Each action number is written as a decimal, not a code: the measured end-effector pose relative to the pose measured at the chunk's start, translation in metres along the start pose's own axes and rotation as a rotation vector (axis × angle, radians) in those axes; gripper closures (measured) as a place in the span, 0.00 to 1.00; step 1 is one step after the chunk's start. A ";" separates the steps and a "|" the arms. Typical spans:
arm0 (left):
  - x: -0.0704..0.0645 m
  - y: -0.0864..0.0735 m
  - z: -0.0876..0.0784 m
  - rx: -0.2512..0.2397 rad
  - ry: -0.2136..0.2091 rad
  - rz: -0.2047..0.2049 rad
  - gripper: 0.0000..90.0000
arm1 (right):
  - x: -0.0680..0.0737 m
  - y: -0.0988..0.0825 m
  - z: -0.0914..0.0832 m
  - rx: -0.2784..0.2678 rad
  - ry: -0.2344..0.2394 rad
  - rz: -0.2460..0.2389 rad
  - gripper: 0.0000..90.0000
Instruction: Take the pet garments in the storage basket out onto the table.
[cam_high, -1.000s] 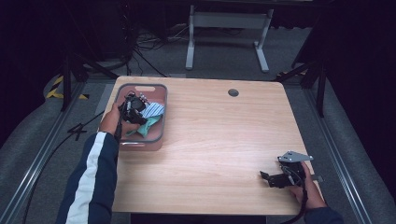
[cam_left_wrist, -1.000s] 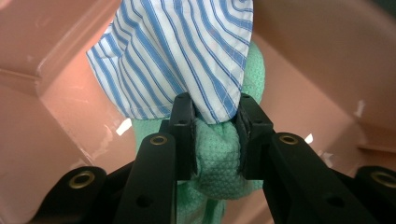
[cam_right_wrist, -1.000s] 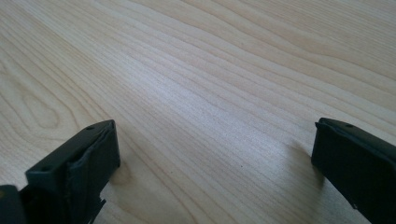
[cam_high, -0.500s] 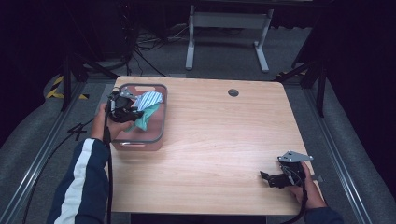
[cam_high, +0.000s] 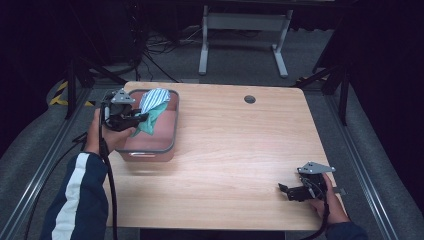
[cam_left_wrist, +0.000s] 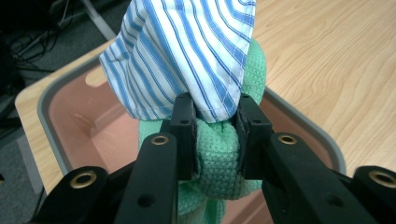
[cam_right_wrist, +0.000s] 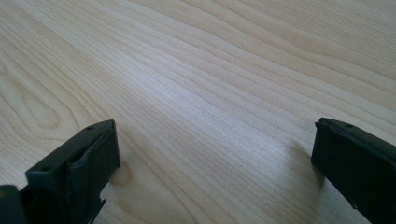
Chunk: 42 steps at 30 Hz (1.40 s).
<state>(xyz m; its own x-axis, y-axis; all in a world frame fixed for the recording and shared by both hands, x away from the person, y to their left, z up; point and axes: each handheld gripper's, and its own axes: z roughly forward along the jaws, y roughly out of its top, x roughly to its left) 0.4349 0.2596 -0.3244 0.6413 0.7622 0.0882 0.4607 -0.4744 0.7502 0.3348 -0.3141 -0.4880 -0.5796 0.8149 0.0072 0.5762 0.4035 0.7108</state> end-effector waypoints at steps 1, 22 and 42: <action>0.000 0.001 -0.002 -0.015 -0.008 -0.007 0.81 | 0.000 0.000 0.000 0.000 0.000 0.000 0.01; -0.034 0.027 -0.011 -0.085 -0.061 0.089 0.81 | 0.000 0.000 0.000 0.000 0.000 0.000 0.01; -0.085 0.057 0.015 -0.091 -0.171 0.187 0.81 | 0.000 0.000 0.000 0.000 0.001 0.001 0.01</action>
<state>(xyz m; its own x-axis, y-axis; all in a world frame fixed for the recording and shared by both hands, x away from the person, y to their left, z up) 0.4156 0.1613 -0.2992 0.8082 0.5755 0.1247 0.2722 -0.5529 0.7875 0.3347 -0.3140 -0.4879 -0.5792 0.8151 0.0085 0.5768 0.4025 0.7108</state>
